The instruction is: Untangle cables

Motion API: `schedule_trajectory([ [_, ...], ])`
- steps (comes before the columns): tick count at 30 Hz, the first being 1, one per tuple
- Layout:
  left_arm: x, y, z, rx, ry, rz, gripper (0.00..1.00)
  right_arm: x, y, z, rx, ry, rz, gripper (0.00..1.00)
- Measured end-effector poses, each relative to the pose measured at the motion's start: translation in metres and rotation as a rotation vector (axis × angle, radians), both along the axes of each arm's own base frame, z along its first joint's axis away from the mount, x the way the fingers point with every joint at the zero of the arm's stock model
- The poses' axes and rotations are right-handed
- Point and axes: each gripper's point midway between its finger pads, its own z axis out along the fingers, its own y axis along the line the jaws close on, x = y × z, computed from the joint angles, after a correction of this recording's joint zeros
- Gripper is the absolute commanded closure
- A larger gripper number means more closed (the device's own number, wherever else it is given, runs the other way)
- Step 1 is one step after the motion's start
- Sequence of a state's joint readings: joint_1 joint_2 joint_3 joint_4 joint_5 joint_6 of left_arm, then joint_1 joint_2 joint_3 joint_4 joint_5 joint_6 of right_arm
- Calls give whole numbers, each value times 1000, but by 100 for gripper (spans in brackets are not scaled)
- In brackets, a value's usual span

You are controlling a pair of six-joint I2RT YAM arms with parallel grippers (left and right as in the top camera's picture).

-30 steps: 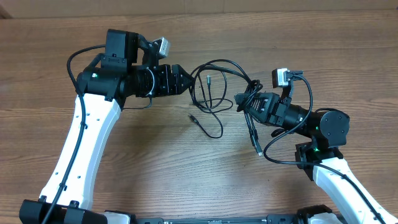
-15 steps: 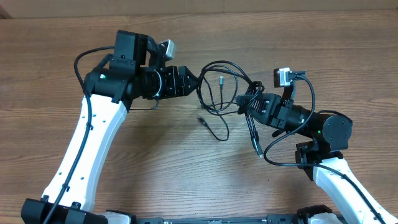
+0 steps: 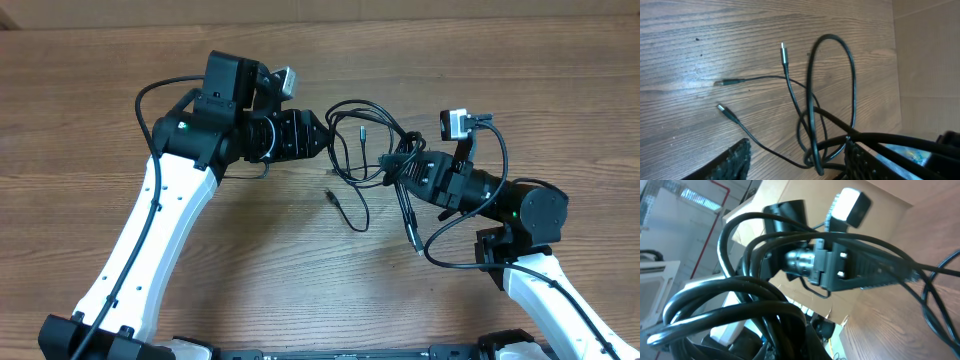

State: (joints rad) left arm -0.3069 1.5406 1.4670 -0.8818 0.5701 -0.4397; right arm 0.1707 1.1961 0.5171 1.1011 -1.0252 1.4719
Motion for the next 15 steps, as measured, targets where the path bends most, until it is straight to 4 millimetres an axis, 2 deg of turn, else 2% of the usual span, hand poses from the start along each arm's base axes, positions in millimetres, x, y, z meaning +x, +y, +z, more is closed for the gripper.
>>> schedule_trajectory([
  [2, 1, -1, -3, 2, 9, 1, 48, -2, 0, 2, 2, -18, 2, 96],
  [6, 4, -2, -13, 6, 42, 7, 42, -3, 0, 3, 1, -25, 7, 96],
  [9, 6, -2, -19, 6, 67, 19, 42, -3, 0, 3, 1, -25, 7, 96],
  [15, 12, -6, -16, -11, 43, 18, 41, -3, 0, 3, 1, -28, 7, 96],
])
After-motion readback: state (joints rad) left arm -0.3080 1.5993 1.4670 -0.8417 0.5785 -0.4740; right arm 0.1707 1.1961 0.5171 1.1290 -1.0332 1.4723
